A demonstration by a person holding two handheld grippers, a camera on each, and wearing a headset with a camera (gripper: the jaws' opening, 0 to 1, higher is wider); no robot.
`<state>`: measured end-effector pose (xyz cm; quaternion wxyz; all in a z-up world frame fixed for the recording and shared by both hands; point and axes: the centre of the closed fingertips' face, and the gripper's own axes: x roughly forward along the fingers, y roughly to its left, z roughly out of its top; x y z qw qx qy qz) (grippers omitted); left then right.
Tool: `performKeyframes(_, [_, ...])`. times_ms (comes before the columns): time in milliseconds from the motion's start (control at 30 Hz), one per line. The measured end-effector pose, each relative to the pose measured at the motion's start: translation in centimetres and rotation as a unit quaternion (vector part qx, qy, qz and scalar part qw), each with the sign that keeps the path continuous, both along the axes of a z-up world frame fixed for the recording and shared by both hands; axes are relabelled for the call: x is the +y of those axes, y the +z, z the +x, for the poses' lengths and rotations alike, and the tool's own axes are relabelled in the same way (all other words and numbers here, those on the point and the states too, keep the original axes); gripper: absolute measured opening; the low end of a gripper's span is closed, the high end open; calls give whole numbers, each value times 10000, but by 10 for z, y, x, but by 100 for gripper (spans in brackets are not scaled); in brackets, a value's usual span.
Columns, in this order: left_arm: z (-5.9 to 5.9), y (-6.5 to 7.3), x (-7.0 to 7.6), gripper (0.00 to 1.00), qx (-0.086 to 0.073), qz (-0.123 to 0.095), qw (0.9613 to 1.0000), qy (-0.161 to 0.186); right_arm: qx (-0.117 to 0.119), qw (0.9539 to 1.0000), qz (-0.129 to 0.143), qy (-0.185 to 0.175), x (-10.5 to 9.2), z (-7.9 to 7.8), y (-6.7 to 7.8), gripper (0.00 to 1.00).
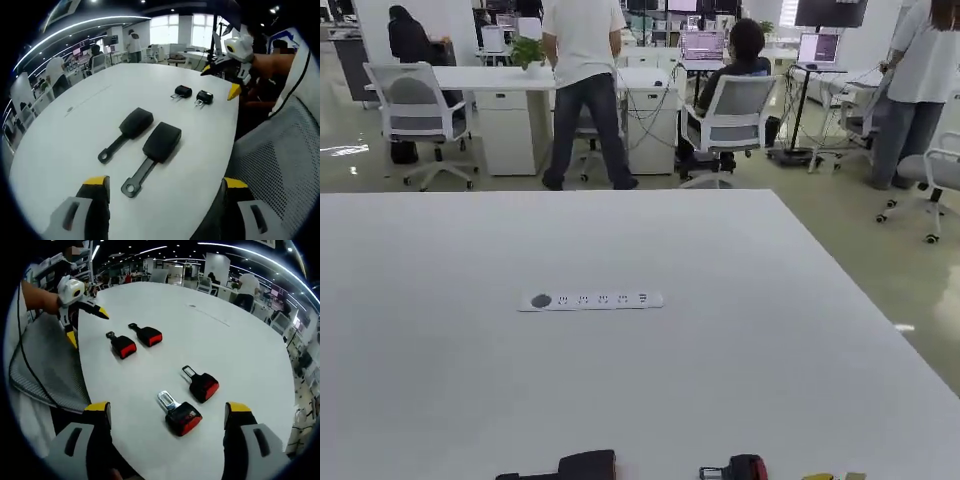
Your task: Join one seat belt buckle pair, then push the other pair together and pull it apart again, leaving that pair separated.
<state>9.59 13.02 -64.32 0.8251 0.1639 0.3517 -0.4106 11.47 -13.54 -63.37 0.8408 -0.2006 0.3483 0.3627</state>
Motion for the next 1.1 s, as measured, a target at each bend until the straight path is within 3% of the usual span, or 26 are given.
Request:
performKeyframes(333, [2, -3, 3, 96, -2, 9, 10000, 44, 57, 9997, 9, -229, -10, 3, -1, 100])
performKeyframes(433, [1, -4, 5, 95, 17, 81, 10000, 47, 48, 9996, -233, -155, -11, 0, -4, 100])
performKeyframes(667, [2, 1, 7, 95, -3, 111, 9999, 73, 99, 9997, -20, -234, -6, -1, 0, 99])
performKeyframes(1100, [4, 0, 5, 94, 22, 53, 10000, 51, 110, 9997, 84, -185, -5, -4, 3, 96])
